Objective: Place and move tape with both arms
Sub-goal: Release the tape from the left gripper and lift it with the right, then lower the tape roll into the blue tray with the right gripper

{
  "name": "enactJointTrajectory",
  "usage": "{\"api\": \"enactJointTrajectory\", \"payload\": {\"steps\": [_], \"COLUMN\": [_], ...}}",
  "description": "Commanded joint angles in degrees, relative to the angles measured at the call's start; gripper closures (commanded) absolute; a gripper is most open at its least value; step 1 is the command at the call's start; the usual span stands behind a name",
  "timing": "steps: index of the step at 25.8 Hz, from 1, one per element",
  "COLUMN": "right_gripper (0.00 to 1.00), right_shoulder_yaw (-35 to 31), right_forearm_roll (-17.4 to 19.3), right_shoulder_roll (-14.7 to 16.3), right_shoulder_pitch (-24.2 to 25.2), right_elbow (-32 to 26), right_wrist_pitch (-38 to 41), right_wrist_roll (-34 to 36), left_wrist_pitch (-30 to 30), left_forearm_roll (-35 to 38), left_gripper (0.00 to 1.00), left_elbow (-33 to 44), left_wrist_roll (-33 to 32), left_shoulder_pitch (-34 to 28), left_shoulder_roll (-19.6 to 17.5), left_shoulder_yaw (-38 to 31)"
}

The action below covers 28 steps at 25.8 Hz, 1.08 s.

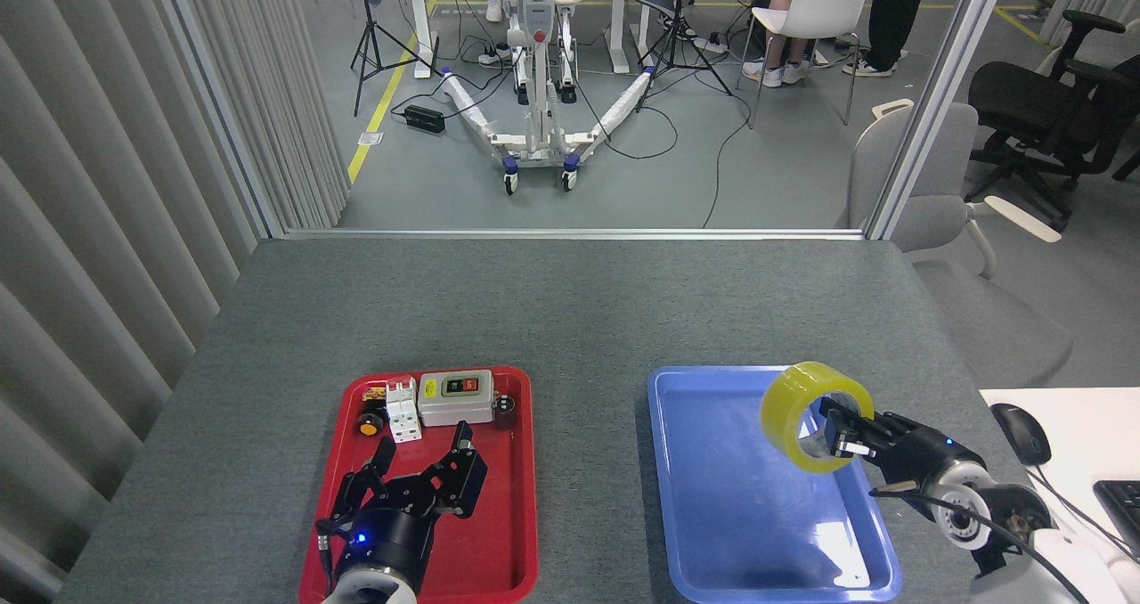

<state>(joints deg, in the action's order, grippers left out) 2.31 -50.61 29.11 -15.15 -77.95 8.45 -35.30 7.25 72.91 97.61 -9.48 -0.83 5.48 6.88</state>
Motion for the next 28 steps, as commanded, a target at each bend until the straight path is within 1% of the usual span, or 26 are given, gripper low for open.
{"api": "enactJointTrajectory", "payload": {"steps": [1, 3, 5, 6, 8, 12, 16, 18, 20, 22, 24, 28], "right_gripper": [0.75, 0.76, 0.76, 0.76, 0.76, 0.76, 0.76, 0.76, 0.74, 0.71, 0.70, 0.62], "right_shoulder_yaw": [7.80, 12.10, 17.11, 19.83, 24.84, 31.09, 35.83, 36.80, 36.98, 36.98, 36.98, 36.89], "right_forearm_roll": [3.24, 7.90, 11.15, 12.29, 14.31, 18.71, 19.41, 19.41, 19.41, 19.41, 19.41, 19.32], "right_shoulder_roll": [3.23, 3.58, 4.02, 4.02, 4.11, 4.02, 2.44, 1.74, 1.56, 1.39, 0.68, 0.68], "right_shoulder_pitch": [-7.52, -11.04, -14.90, -16.66, -19.30, -22.38, -25.19, -25.89, -26.15, -26.33, -26.33, -26.24], "right_elbow": [10.62, 15.10, 18.79, 20.02, 20.90, 22.66, 27.15, 28.99, 30.13, 30.92, 31.01, 31.01], "right_wrist_pitch": [-4.93, -6.25, -8.53, -9.85, -12.40, -19.26, -23.21, -24.18, -24.44, -24.44, -24.53, -24.44], "right_wrist_roll": [-3.90, -6.89, -10.84, -12.68, -14.80, -15.41, -15.32, -15.24, -15.24, -15.15, -15.06, -14.62], "left_wrist_pitch": [-0.49, -4.53, -9.54, -11.29, -12.18, -12.61, -12.09, -10.77, -7.43, -4.88, -4.53, -4.53], "left_forearm_roll": [3.65, 3.65, 3.74, 3.74, 3.74, 4.09, 5.49, 10.41, 15.86, 19.73, 22.54, 27.90], "left_gripper": [0.00, 0.00, 0.00, 0.00, 0.00, 0.00, 0.00, 0.00, 0.00, 0.01, 0.01, 0.01], "left_elbow": [0.48, 0.21, -0.05, -0.14, -0.14, -0.23, -0.49, -0.58, -0.58, -0.49, -0.58, -1.46], "left_wrist_roll": [7.99, 16.86, 22.40, 23.10, 23.63, 23.37, 23.28, 23.54, 23.81, 23.81, 23.72, 23.28], "left_shoulder_pitch": [-1.63, -3.04, -4.53, -5.32, -6.11, -7.43, -9.10, -9.37, -9.37, -9.37, -9.45, -9.54], "left_shoulder_roll": [0.32, 0.23, -0.03, -0.03, -0.12, -0.74, -1.44, -1.44, -1.44, -1.44, -1.62, -1.97], "left_shoulder_yaw": [-0.20, -0.47, -0.99, -1.70, -1.96, -2.05, -2.05, -2.05, -1.96, -1.96, -1.96, -1.79]}}
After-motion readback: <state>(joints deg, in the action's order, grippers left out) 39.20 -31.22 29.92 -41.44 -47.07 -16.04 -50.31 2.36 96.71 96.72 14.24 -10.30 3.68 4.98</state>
